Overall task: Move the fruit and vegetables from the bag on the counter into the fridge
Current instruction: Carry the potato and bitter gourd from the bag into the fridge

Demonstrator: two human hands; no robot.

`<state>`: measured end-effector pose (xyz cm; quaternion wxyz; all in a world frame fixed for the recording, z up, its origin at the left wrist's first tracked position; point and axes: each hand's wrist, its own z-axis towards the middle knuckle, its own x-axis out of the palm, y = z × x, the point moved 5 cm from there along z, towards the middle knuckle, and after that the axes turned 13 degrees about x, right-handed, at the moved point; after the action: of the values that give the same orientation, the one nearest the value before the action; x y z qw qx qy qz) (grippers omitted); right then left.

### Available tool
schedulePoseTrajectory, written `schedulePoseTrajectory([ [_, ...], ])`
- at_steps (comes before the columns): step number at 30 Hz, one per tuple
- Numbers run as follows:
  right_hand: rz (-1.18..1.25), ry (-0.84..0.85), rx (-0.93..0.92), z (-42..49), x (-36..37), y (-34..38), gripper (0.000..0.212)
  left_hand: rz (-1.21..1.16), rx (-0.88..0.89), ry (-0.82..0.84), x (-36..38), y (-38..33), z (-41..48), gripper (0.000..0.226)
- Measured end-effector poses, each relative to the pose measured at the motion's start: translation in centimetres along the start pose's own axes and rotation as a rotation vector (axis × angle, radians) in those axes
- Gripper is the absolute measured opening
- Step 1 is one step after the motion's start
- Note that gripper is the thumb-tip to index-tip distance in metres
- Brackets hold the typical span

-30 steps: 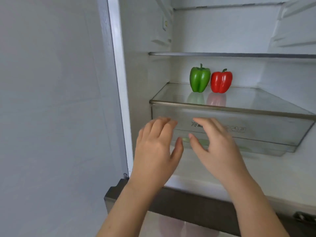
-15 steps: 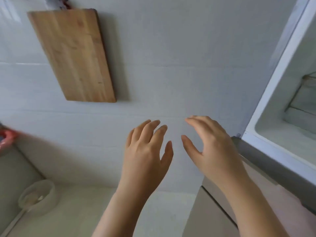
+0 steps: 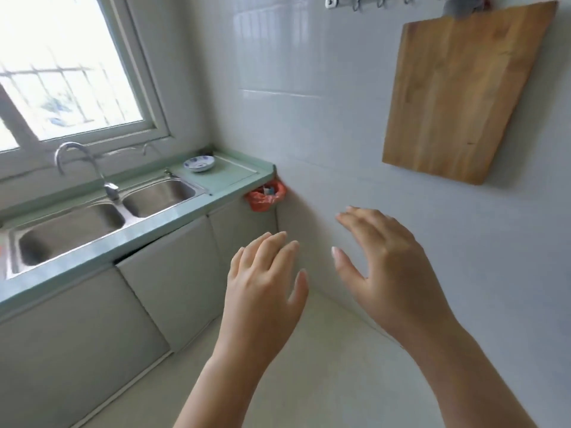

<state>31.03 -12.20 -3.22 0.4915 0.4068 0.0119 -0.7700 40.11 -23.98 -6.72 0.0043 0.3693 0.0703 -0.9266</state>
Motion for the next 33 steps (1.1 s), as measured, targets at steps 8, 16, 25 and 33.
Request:
schedulePoseTrajectory([
  [8,0.248,0.236,-0.174,-0.9,14.8,19.3,0.045,0.26,-0.266,-0.026,-11.6,17.6,-10.3,0.038],
  [16,0.409,0.412,-0.344,-0.6,25.3,32.2,0.047,0.462,-0.455,-0.084,-17.5,28.0,-16.5,0.037],
  [25,0.574,0.476,-0.528,4.9,35.9,42.7,0.046,0.65,-0.639,-0.133,-21.2,40.2,-16.9,0.04],
  [33,0.673,0.6,-0.694,5.8,45.6,52.9,0.044,0.725,-0.819,-0.195,-24.2,50.1,-20.1,0.041],
])
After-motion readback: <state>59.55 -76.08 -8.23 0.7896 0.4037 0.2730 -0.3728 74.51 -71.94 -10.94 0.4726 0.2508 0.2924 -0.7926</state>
